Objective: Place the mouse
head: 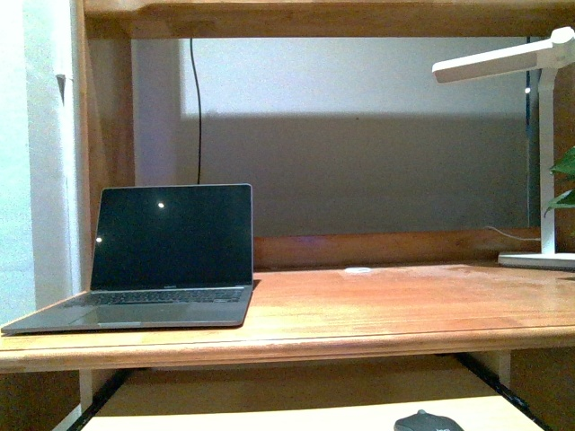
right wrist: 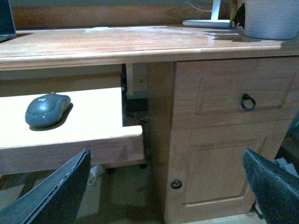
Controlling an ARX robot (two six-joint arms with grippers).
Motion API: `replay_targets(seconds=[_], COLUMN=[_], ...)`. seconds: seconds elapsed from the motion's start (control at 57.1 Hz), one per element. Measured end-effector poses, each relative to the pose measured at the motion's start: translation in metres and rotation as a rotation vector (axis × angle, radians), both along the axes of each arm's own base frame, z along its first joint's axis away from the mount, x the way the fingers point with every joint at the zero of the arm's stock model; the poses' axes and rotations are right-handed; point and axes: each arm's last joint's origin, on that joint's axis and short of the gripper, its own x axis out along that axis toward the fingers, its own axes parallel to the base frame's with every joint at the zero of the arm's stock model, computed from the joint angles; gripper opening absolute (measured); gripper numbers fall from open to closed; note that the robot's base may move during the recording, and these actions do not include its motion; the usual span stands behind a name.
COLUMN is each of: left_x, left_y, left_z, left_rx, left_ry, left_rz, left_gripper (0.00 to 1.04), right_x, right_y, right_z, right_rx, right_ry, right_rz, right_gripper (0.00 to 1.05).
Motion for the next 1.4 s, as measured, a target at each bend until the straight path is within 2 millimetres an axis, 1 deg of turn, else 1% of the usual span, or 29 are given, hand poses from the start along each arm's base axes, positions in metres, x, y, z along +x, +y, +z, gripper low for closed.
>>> replay_targets(seconds=[0.07, 0.193, 0.28, 0.333, 0.385, 0.403, 0.525, 0.63, 0.735, 0.788, 0.823, 0.911, 1.068, 1.086, 1.121, 1.226, 1.401], left_x=[-0.002, -0.002, -0.001, -0.002, -0.002, -0.002, -0.002, -0.002, -0.002, -0.002, -0.002, -0.002, -0.002, -0.002, -0.002, -0.002, -0.002], left_y=[0.004, 0.008, 0.011, 0.017, 0.021, 0.021, 0.021, 0.021, 0.021, 0.021, 0.021, 0.021, 0.021, 0.021, 0.021, 0.021, 0.021], left_z=[0.001, -0.006, -0.009, -0.011, -0.012, -0.012, -0.015, -0.025, -0.025, -0.025, -0.025, -0.025, -0.025, -0.025, -0.025, -0.025, -0.025], left_rx=[-0.005, -0.002, 0.002, 0.004, 0.004, 0.004, 0.005, 0.005, 0.005, 0.005, 0.005, 0.005, 0.005, 0.005, 0.005, 0.005, 0.005], left_ry=[-0.026, -0.019, -0.015, -0.020, -0.020, -0.022, -0.020, -0.018, -0.021, -0.021, -0.021, -0.021, -0.022, -0.022, -0.022, -0.022, -0.022], left_rz=[-0.004, 0.001, -0.021, -0.019, 0.017, 0.011, 0.008, 0.006, 0.006, 0.007, 0.006, 0.006, 0.006, 0.007, 0.006, 0.006, 0.006], left_gripper=[0.23, 0.02, 0.03, 0.03, 0.03, 0.03, 0.03, 0.03, 0.03, 0.03, 0.03, 0.03, 0.03, 0.04, 0.09, 0.28, 0.55], right_x=[0.000, 0.000, 0.000, 0.000, 0.004, 0.005, 0.019, 0.035, 0.055, 0.065, 0.069, 0.088, 0.115, 0.116, 0.123, 0.138, 0.158], right_y=[0.000, 0.000, 0.000, 0.000, 0.004, 0.005, 0.019, 0.037, 0.064, 0.077, 0.084, 0.106, 0.131, 0.133, 0.138, 0.148, 0.161], right_z=[0.000, 0.000, 0.000, 0.000, 0.000, 0.000, 0.016, 0.038, 0.058, 0.063, 0.064, 0.067, 0.058, 0.058, 0.057, 0.053, 0.049], right_rx=[0.000, 0.000, 0.000, 0.000, 0.008, 0.006, 0.002, -0.004, -0.019, -0.039, -0.049, -0.096, -0.181, -0.186, -0.201, -0.243, -0.292], right_ry=[0.000, 0.000, 0.000, 0.001, 0.056, 0.061, 0.076, 0.048, 0.032, 0.036, 0.039, 0.046, 0.100, 0.103, 0.114, 0.162, 0.274], right_rz=[0.000, 0.000, 0.000, 0.006, 0.125, 0.133, 0.197, 0.224, 0.272, 0.290, 0.301, 0.319, 0.319, 0.321, 0.322, 0.318, 0.322], right_gripper=[0.97, 0.97, 0.97, 0.97, 0.97, 0.97, 0.97, 0.97, 0.97, 0.97, 0.97, 0.97, 0.97, 0.97, 0.97, 0.97, 0.97])
